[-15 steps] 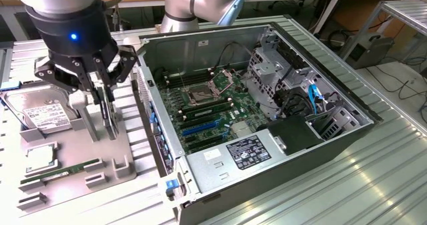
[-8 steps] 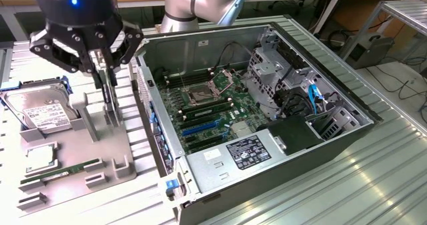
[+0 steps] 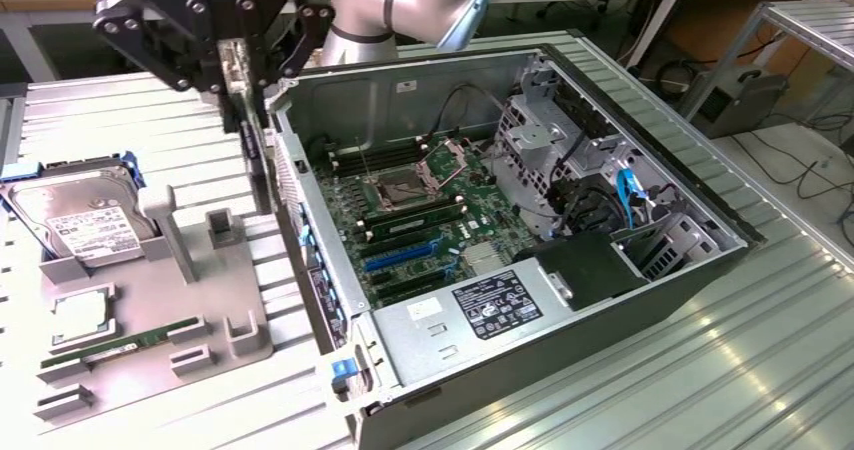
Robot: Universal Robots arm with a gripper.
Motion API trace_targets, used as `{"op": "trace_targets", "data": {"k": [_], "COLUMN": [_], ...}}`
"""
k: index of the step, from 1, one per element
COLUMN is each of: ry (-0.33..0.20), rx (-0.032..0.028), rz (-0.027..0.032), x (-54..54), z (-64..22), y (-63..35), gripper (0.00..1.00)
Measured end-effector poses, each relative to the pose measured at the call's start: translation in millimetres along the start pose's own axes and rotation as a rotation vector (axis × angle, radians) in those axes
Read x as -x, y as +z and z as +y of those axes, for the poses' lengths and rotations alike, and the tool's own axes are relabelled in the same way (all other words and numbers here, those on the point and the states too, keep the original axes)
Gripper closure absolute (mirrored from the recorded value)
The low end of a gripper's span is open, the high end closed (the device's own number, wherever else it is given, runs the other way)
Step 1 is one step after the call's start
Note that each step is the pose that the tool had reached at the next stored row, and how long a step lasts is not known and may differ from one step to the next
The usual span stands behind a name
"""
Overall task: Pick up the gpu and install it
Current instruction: 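Pick up the gpu and move the gpu toward the slot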
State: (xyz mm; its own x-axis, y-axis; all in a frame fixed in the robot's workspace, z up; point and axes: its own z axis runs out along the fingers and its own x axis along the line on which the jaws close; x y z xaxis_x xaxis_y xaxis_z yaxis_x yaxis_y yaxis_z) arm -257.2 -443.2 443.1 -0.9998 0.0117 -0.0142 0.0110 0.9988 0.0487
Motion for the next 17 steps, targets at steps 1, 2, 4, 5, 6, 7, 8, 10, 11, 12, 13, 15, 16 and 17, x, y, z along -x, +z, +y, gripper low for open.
{"op": "trace_targets", "data": {"k": [1,2,4,5,6,7,8,10,11,12,13,15,16,17], "ry": [0.000,0.000,0.000,0.000,0.000,0.000,0.001,0.000,0.001,0.001,0.001,0.001,0.001,0.001], "rx": [0.0003,0.0003,0.0003,0.0003,0.0004,0.0003,0.0003,0.0003,0.0003,0.0003,0.0003,0.0003,0.0004,0.0003], "rz": [0.0020,0.0041,0.0073,0.0086,0.0102,0.0116,0.0124,0.0141,0.0146,0.0150,0.0154,0.0168,0.0178,0.0192], "x": [5.7,10.6,19.3,23.6,28.8,34.6,38.3,49.1,54.6,59.1,63.9,73.0,77.2,82.0], "z": [0.0,-0.1,-0.1,-0.1,-0.1,-0.1,0.0,0.1,0.2,0.2,0.3,0.4,0.4,0.4], "y": [-2.3,-4.0,-5.8,-6.2,-6.5,-6.6,-6.6,-6.4,-6.3,-6.2,-6.1,-5.5,-4.8,-3.9], "gripper": [0.74,0.74,0.74,0.74,0.74,0.74,0.74,0.74,0.74,0.74,0.74,0.74,0.74,0.74]}}
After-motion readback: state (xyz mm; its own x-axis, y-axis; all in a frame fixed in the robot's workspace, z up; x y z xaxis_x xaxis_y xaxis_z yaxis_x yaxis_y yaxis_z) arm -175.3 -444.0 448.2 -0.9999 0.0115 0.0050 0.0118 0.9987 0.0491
